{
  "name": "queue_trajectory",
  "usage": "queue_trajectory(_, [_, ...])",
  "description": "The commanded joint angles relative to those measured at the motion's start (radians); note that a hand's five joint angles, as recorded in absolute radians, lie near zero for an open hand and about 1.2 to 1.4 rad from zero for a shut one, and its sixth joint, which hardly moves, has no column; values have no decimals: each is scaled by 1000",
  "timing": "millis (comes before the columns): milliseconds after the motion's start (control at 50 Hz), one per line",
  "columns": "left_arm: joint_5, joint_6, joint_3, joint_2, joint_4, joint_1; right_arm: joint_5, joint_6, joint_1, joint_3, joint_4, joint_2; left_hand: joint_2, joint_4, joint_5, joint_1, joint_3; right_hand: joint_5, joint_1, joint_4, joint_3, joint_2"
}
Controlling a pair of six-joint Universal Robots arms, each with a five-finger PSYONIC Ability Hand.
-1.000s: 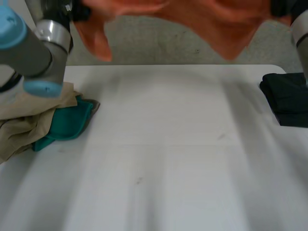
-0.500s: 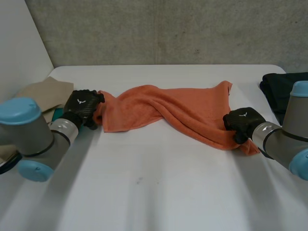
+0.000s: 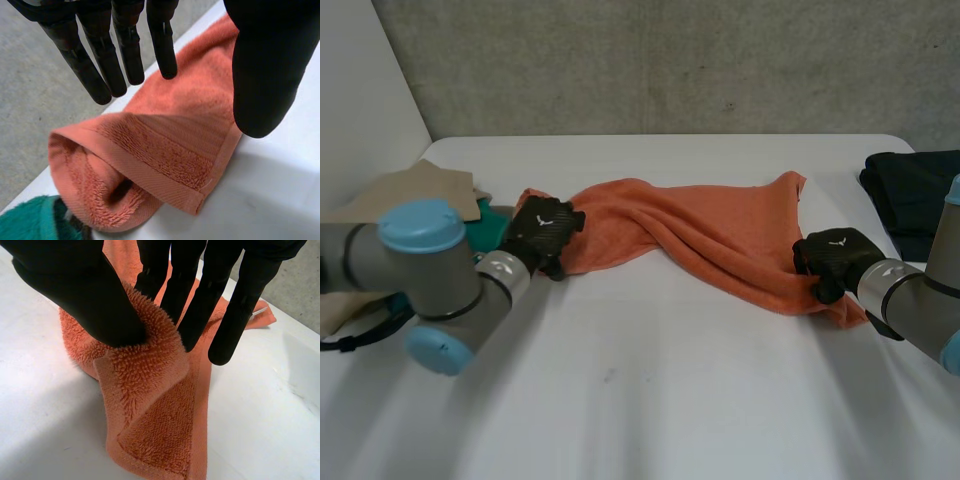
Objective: Fold the laundry.
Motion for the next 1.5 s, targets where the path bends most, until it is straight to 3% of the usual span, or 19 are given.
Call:
queue_trajectory(20, [-53, 79, 208, -143, -148, -11, -5, -2, -5, 7, 0, -1, 188, 181, 181, 183, 187, 210, 265, 198, 205, 219])
queue_trajectory(60, [-61, 99, 254, -168, -190, -8, -5, -3, -10, 7, 0, -3, 348, 342, 342, 344, 348, 210, 265, 198, 205, 219])
queue_trajectory(120, [-70, 104, 271, -156, -219, -2, -5, -8, -19, 5, 0, -6, 853, 846, 846, 848, 852, 210, 265, 198, 205, 219])
queue_trajectory(260, [-102, -42, 103, 74, -161, -6, -3, -25, -42, -1, 20, -29, 854, 847, 847, 849, 854, 210, 265, 198, 205, 219])
queue_trajectory(340, [-88, -138, -58, 277, -124, -7, 1, -138, -61, -12, 105, -78, 854, 847, 847, 849, 854, 210, 265, 198, 205, 219])
queue_trajectory(380, [-82, -128, -101, 321, -134, -2, 1, -198, -68, -21, 154, -101, 854, 847, 847, 849, 854, 210, 265, 198, 205, 219])
queue_trajectory(440, [-79, -71, -161, 395, -248, 16, 1, -353, -88, -44, 307, -148, 854, 847, 847, 849, 854, 210, 265, 198, 205, 219])
queue_trajectory(520, [-88, 48, -181, 429, -528, 44, 5, -555, -110, -76, 562, -191, 854, 847, 847, 849, 854, 210, 265, 198, 205, 219])
queue_trajectory(620, [-85, 95, -157, 400, -642, 58, 20, -663, -99, -105, 702, -158, 854, 847, 847, 849, 854, 210, 265, 198, 205, 219])
queue_trajectory(720, [-91, 98, -53, 306, -569, 49, 84, -658, -55, -193, 672, -48, 854, 847, 847, 849, 854, 210, 265, 198, 205, 219])
queue_trajectory(800, [-96, 93, 124, 239, -435, 36, 126, -582, -27, -363, 569, 15, 854, 847, 847, 849, 854, 210, 265, 198, 205, 219])
queue_trajectory(960, [-131, 20, 680, 127, 12, 35, 198, -188, 19, -801, 195, 10, 854, 847, 847, 849, 854, 210, 265, 198, 205, 219])
queue_trajectory(1040, [-168, -26, 900, 76, 27, 39, 222, -83, 38, -833, 20, -52, 854, 847, 847, 849, 854, 210, 265, 198, 205, 219])
queue_trajectory(1100, [-168, -39, 928, 64, -15, 44, 213, -83, 39, -810, -26, -70, 854, 847, 847, 849, 854, 210, 265, 198, 205, 219])
queue_trajectory(1180, [-180, -50, 845, 76, -55, 53, 187, -100, 45, -744, -26, -75, 854, 847, 847, 849, 854, 210, 265, 198, 205, 219])
queue_trajectory(1260, [-196, -63, 603, 148, -50, 78, 173, -130, 45, -641, 12, -76, 854, 847, 847, 849, 854, 210, 265, 198, 205, 219])
queue_trajectory(1340, [-147, -109, 252, 240, 55, 89, 149, -172, 57, -473, 76, -75, 854, 847, 847, 849, 854, 210, 265, 198, 205, 219])
queue_trajectory(1420, [-75, -129, 5, 265, 155, 84, 109, -199, 53, -318, 75, -49, 854, 847, 847, 849, 854, 210, 265, 198, 205, 219])
queue_trajectory(1500, [-58, -129, -155, 248, 215, 70, 80, -216, 51, -231, 23, 26, 854, 847, 847, 849, 854, 210, 265, 198, 205, 219])
